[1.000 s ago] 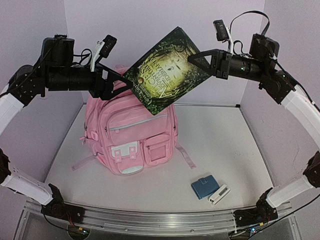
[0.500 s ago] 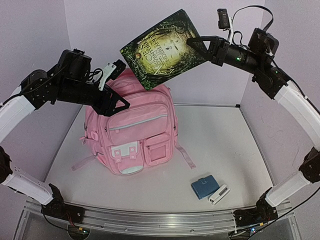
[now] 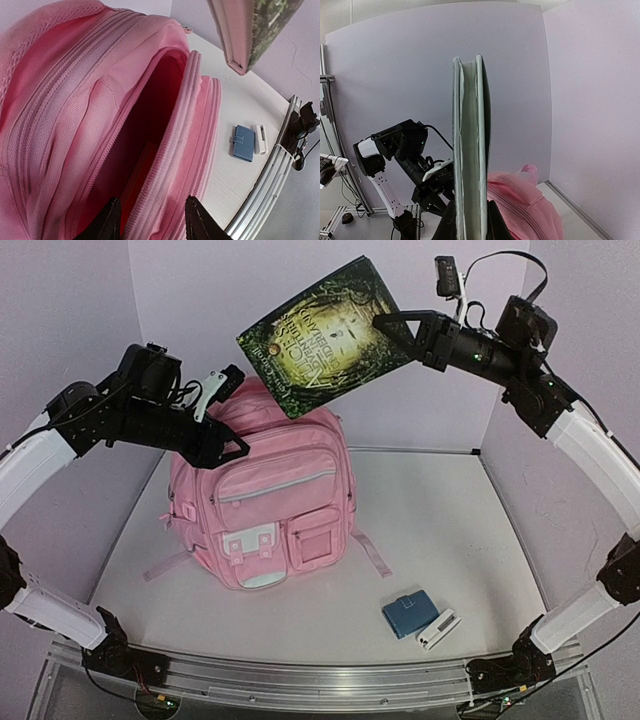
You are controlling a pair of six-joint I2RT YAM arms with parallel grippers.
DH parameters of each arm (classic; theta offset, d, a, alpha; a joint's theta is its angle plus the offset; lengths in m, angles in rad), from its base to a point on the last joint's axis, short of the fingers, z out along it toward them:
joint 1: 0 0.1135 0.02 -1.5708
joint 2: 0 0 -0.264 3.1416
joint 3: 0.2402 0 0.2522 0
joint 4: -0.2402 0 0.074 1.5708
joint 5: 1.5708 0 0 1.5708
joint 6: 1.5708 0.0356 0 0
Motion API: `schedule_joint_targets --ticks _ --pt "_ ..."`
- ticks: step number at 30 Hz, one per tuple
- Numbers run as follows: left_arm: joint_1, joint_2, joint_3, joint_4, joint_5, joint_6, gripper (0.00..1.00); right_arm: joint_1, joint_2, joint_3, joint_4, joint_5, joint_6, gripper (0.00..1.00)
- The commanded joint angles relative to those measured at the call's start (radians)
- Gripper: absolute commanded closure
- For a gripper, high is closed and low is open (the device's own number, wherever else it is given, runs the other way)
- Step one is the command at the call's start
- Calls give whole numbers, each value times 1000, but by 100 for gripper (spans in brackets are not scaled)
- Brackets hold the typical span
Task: Pack the student bag
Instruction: Pick up the book from the center of the board, then place the book in the student bag.
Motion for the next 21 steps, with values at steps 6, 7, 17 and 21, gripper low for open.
schedule_joint_targets --ticks 6,7,17,21 --pt "2 -80 -71 28 123 24 90 2 39 71 124 -86 8 100" --pt "2 -84 -75 28 142 35 92 2 46 75 120 -95 5 100" --pt "1 -32 -25 -72 344 100 100 2 124 136 98 -172 -14 100" --pt "2 -11 4 -111 382 121 100 1 154 167 87 -193 -23 100"
